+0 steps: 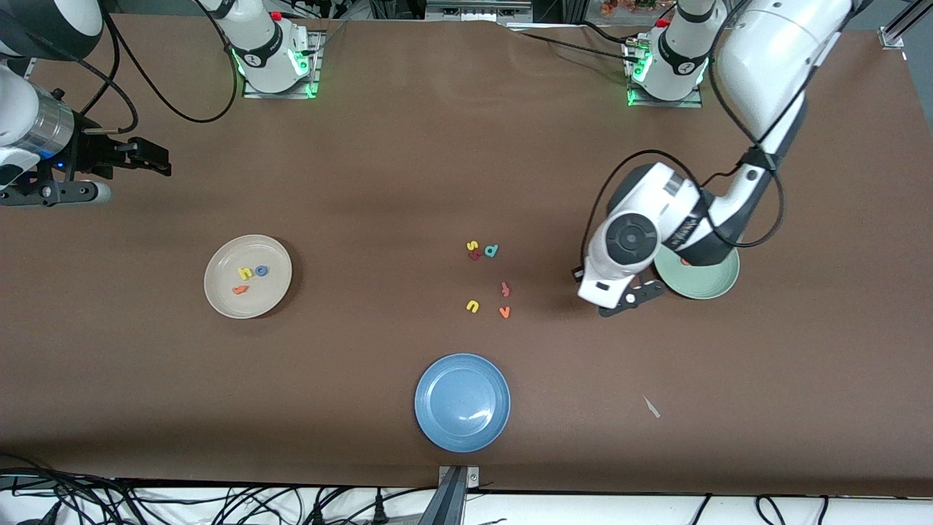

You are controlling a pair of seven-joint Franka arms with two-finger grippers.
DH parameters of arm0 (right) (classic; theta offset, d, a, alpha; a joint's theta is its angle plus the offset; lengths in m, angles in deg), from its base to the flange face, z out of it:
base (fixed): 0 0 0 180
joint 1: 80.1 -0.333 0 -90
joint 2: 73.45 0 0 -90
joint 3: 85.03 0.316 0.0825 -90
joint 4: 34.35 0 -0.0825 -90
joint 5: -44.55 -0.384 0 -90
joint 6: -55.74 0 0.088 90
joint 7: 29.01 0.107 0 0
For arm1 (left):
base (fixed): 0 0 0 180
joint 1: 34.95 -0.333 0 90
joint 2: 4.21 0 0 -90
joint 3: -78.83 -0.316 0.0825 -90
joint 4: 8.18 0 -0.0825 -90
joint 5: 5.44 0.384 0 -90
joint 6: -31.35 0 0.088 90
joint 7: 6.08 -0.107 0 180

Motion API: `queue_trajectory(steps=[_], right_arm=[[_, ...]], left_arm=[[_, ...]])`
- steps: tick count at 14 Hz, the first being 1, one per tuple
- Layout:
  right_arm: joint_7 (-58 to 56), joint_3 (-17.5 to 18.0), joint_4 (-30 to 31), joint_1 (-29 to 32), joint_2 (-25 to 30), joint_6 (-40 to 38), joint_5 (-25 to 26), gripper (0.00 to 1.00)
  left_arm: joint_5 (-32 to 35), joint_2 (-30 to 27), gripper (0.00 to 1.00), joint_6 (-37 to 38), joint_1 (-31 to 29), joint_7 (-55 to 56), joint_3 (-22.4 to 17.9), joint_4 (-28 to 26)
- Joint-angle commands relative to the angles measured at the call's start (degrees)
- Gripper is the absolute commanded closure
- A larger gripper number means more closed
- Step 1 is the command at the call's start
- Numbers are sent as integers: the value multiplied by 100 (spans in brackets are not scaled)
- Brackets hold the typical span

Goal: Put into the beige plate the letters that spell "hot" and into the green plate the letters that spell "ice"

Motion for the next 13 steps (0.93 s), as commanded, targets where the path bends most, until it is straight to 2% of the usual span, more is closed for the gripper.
queue_trajectory(steps=[1,6,8,9,10,11,13], right_arm=[[18,24,-132,42,-54,-89,13,0],[27,24,-132,42,-54,-80,13,0],[27,24,-132,42,-54,-89,13,0],[27,24,-132,42,-54,-89,13,0],[27,15,-132,42,-54,-89,13,0],[36,24,-132,42,-54,-80,13,0],[27,24,-132,42,-54,-89,13,0]], left_arm=[[110,-361,100,77,-522,-491,119,-667],[111,-547,100,-73,-1787,-2036,190,-1267],[172,-529,100,-265,-2052,-2223,181,-1512],[163,-520,79,-518,-2166,-2215,181,-1687],[172,-520,25,-617,-2150,-2215,190,-1732],[172,-529,0,-618,-2150,-2241,198,-1715],[163,-555,0,-565,-2158,-2250,347,-1654]])
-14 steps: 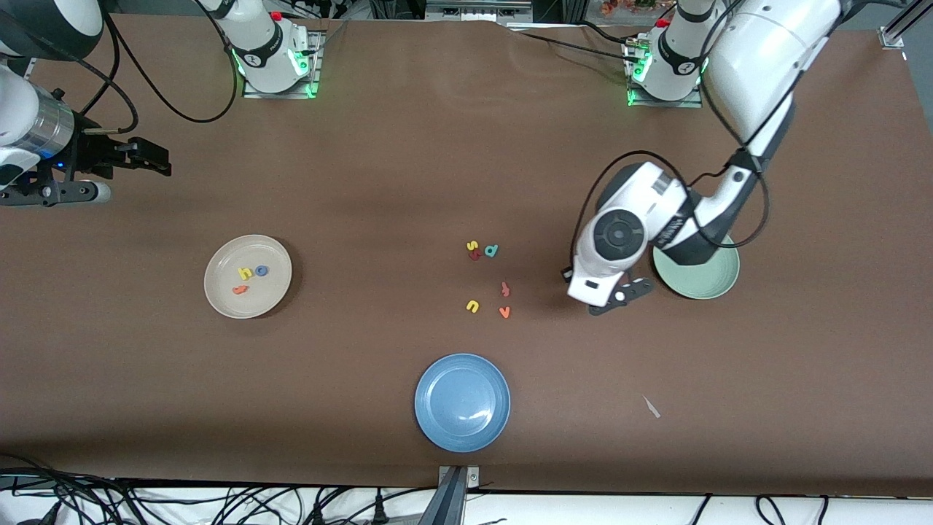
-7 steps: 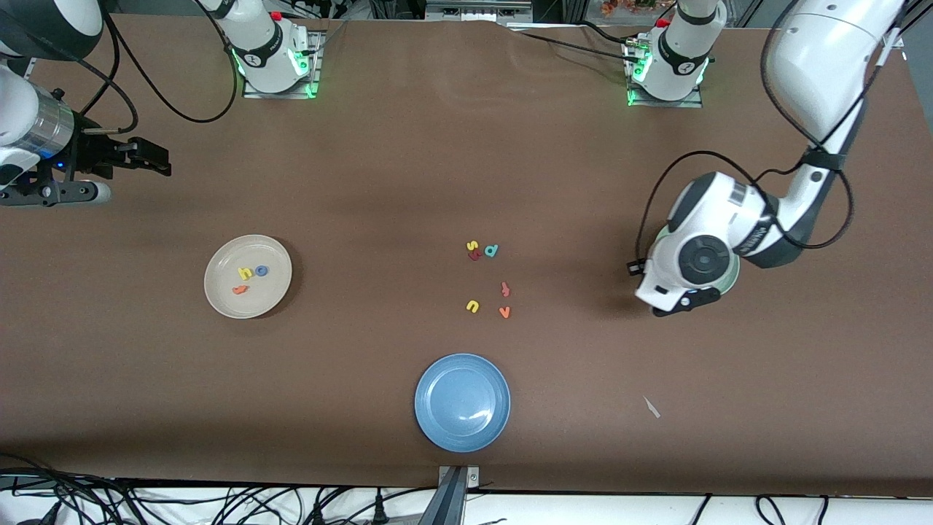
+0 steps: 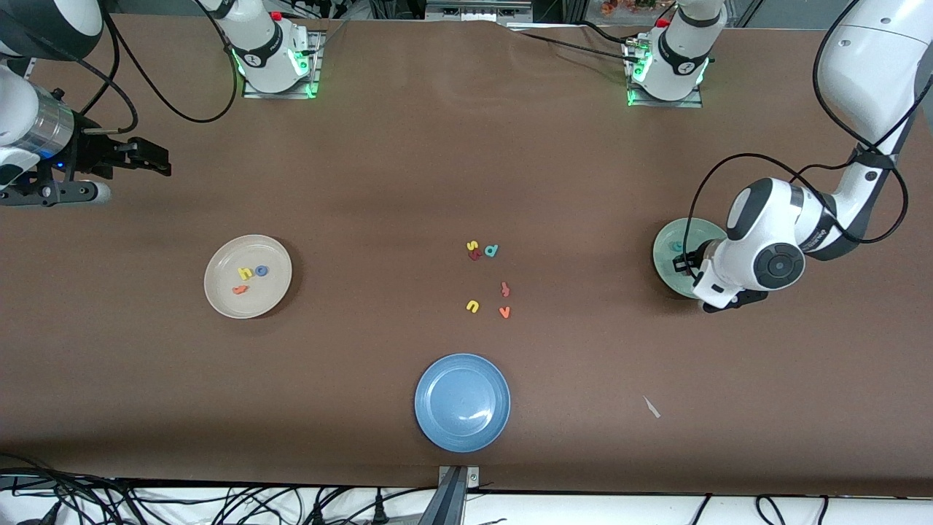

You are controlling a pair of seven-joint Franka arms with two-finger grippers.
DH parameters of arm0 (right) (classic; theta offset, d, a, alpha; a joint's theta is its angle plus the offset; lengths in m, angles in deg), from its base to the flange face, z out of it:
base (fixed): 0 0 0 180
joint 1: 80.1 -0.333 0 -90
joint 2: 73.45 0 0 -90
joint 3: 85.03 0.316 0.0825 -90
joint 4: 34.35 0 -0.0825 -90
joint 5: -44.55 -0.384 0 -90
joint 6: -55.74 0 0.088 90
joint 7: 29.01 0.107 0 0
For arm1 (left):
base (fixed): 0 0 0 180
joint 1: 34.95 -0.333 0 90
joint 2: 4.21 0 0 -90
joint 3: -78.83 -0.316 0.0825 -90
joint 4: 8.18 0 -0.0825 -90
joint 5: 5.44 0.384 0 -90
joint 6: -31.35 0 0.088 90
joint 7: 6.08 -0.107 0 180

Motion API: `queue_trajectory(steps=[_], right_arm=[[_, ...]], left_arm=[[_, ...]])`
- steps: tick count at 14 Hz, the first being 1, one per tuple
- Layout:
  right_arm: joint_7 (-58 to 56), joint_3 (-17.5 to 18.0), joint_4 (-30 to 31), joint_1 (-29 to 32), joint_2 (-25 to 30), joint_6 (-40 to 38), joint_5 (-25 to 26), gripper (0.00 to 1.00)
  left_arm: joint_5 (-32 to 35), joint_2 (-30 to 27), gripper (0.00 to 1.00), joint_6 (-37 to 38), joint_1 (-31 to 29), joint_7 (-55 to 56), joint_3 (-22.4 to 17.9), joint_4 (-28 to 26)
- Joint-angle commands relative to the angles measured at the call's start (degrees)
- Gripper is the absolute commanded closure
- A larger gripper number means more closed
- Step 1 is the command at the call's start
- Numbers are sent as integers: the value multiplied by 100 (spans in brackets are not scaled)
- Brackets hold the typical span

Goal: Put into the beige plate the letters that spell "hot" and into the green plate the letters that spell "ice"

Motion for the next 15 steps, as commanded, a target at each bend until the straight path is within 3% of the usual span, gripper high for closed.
queue_trajectory(steps=[1,6,9,11,15], right_arm=[[27,15,-131,40,-54,-80,13,0],[27,24,-131,40,-54,-80,13,0],[36,24,-131,40,-54,-80,13,0],[36,15,-131,40,-54,-80,13,0],[36,24,-131,40,-54,-89,13,0]], left_arm=[[163,-284,0,116,-29,-64,290,-55],[-90,-925,0,1766,-82,-46,1186,1006],[-670,-1031,0,2881,-73,-299,1310,2156],[-680,-1136,0,3612,-82,-1000,1364,2737],[-1023,-1883,0,3431,-29,-2032,1154,2793]])
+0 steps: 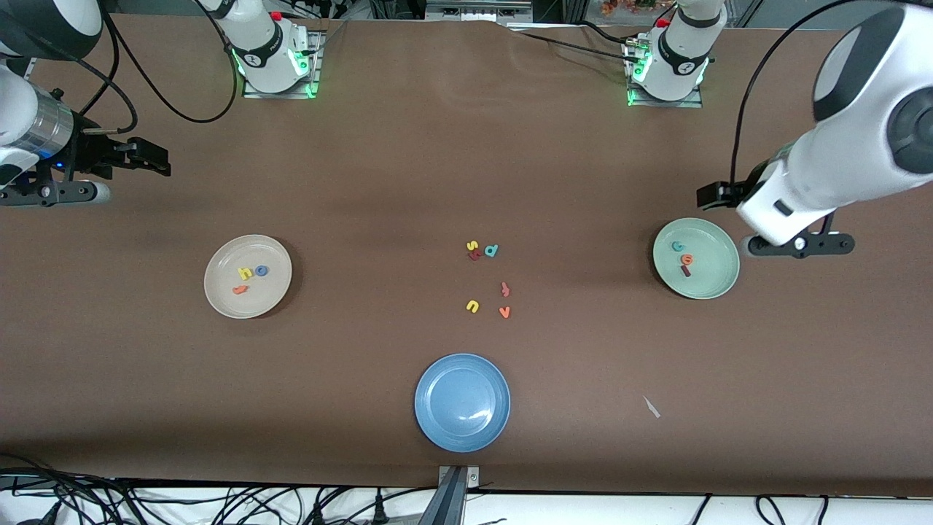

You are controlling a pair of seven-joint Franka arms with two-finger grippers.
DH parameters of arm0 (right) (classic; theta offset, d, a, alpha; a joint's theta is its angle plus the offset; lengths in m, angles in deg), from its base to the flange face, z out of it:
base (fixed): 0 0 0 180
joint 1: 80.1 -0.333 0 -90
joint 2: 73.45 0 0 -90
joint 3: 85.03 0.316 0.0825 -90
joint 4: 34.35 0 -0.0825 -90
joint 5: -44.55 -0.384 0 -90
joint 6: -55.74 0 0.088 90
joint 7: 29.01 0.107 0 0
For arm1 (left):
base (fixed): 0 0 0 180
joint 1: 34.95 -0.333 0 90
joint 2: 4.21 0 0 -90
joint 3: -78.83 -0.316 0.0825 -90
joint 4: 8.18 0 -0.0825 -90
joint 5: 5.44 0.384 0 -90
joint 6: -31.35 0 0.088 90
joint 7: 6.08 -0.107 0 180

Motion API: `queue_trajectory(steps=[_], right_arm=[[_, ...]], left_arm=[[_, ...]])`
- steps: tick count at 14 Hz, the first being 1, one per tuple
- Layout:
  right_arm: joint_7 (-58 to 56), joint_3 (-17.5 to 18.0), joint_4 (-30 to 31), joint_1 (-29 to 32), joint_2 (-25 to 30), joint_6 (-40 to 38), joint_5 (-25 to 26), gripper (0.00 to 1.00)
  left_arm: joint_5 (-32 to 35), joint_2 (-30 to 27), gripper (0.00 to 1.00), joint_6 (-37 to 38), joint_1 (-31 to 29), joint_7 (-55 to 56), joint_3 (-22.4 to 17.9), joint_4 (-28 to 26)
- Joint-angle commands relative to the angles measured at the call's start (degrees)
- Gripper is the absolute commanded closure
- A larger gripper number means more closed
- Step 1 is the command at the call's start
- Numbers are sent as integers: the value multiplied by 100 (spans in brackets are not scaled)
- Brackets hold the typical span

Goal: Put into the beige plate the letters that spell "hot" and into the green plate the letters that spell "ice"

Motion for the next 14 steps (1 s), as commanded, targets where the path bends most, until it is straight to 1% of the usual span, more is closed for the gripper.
queue_trajectory(steps=[1,2,3,5,6,7,8,10,11,12,13,14], right_arm=[[36,24,-115,40,-48,-80,13,0],[36,24,-115,40,-48,-80,13,0],[36,24,-115,40,-48,-80,13,0],[36,24,-115,40,-48,-80,13,0],[36,24,-115,40,-48,-80,13,0],[27,24,-115,40,-48,-80,13,0],[27,24,-115,40,-48,-80,13,0],[36,24,-115,40,-48,-89,13,0],[36,24,-115,40,-48,-80,13,0],[27,24,-115,40,-48,-80,13,0],[27,24,-115,40,-57,-80,13,0],[27,24,-115,40,-57,-89,13,0]], left_arm=[[-388,-695,0,-338,216,-424,-536,-219],[-738,-950,0,-575,566,-441,-1123,-403],[-1064,-1092,0,-647,874,-476,-1695,-544],[-1111,-1251,0,-831,1262,-1044,-2278,-721],[-1128,-1391,0,-1006,1524,-1265,-2681,-956],[-1181,-1575,0,-1278,1814,-1355,-3189,-1237],[-1172,-1777,0,-1550,2000,-1425,-3464,-1562],[-1164,-2234,0,-1947,2037,-1479,-3537,-2160],[-1163,-2427,0,-2001,2046,-1452,-3607,-2302],[-1172,-2525,0,-2001,2098,-1443,-3669,-2321],[-1164,-2535,0,-1984,2298,-1435,-3756,-2286],[-1190,-2517,0,-1931,2318,-1443,-3844,-2251]])
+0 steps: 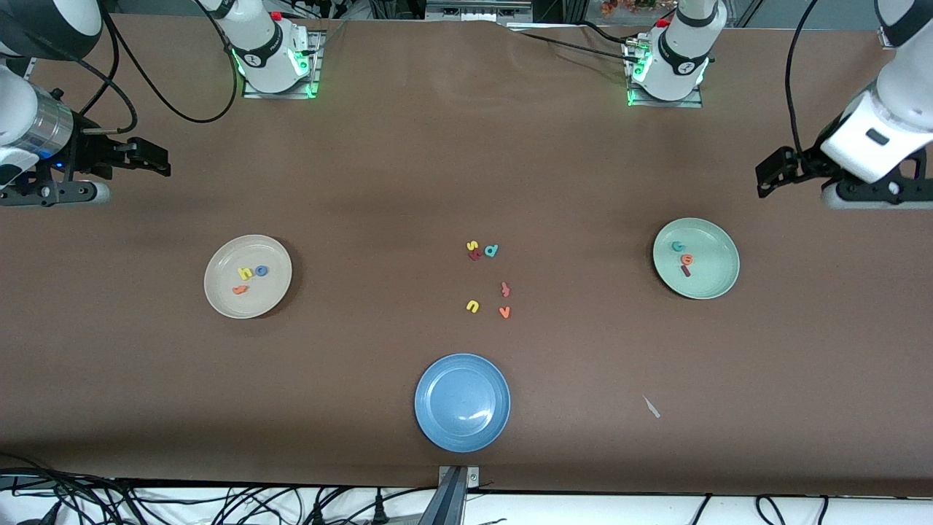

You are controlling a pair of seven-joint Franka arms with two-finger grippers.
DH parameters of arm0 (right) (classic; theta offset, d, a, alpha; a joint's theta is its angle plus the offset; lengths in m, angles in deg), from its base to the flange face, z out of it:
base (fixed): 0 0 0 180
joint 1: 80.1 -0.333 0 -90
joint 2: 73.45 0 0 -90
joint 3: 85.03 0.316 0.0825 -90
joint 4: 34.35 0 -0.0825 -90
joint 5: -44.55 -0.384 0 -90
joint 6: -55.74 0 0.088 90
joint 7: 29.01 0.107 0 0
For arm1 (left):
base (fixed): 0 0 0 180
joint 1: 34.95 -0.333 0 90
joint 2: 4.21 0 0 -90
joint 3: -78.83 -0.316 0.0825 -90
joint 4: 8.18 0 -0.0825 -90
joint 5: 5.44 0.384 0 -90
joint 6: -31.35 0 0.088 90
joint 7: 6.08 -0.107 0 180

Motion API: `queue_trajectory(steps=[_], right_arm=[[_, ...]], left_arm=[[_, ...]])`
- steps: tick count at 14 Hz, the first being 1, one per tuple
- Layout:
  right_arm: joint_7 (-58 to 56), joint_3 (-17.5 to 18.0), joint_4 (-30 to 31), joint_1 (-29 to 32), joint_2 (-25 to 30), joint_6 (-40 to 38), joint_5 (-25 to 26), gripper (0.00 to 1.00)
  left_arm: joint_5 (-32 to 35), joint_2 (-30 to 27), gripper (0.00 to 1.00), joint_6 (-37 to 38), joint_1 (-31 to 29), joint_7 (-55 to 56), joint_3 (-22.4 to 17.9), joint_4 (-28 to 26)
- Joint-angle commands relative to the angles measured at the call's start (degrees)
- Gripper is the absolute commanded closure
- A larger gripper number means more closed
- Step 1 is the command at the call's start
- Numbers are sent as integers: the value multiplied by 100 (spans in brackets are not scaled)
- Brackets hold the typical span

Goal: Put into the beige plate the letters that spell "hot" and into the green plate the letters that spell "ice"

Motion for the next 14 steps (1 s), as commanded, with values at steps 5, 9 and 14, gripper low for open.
queue_trajectory(steps=[5,9,14], right_arm=[[27,24,-113,39,-47,-89,13,0],[36,24,-113,39,-47,-89,13,0],[36,24,-113,39,-47,-80,13,0]], left_arm=[[-539,17,0,364,-7,-154,-242,195],[-486,45,0,390,55,-137,-119,276],[-389,45,0,390,64,-155,-93,285]])
